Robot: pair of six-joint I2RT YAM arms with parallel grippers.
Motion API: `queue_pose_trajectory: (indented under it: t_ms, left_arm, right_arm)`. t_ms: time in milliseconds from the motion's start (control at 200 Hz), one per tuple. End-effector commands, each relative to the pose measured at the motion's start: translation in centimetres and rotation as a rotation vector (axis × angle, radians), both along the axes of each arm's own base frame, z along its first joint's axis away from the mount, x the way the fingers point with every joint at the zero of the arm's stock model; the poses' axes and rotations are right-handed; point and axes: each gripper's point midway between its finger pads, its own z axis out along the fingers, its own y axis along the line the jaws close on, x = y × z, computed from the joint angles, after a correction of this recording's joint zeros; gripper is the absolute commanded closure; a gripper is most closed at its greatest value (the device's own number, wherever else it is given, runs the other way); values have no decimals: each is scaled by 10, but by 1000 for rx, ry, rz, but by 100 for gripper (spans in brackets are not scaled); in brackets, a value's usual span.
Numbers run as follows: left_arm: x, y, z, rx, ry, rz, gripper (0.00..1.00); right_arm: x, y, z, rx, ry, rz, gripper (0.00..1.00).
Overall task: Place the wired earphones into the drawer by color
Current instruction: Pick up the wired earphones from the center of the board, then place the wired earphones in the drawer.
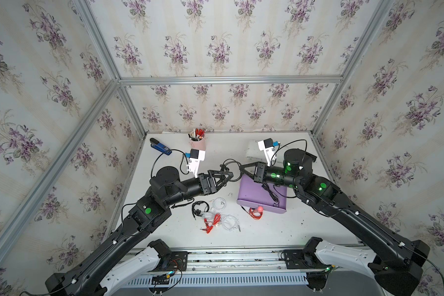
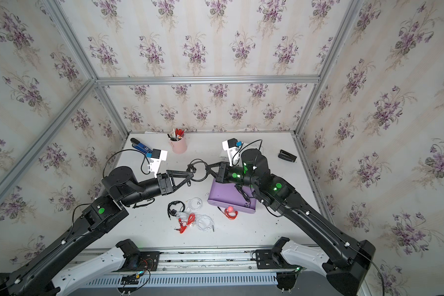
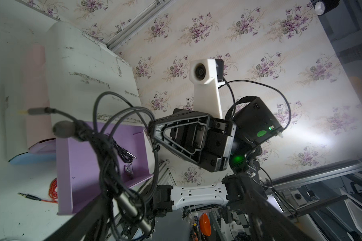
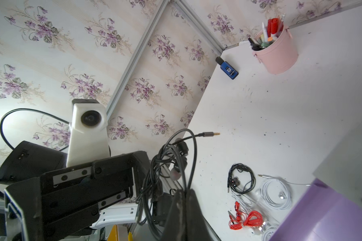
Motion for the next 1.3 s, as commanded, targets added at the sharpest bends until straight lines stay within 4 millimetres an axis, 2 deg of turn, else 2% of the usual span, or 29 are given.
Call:
queue_pose_trajectory:
  t_ms: [0, 195, 325, 450, 889, 1294]
  left_arm:
    - [-1, 5, -10, 49, -7, 13, 0]
    - [-3, 9, -23, 87, 7, 21, 0]
    - [-4, 12, -27, 116, 5, 31, 0]
    - [-6, 14, -31, 133, 4, 30, 0]
    - [-9, 23, -48, 171, 19, 54, 0]
    - [-12, 28, -55, 185, 20, 65, 0]
  right_arm:
    - [1, -19, -15, -96, 3, -64, 100]
    - [-4, -46, -9, -89, -9, -134, 100]
    - [-5, -64, -14, -124, 4, -181, 100]
    - [-7, -74, -19, -145, 7, -195, 100]
    - [-13, -89, -47, -173, 60, -218, 100]
    - [-28, -95, -36, -105, 81, -220, 100]
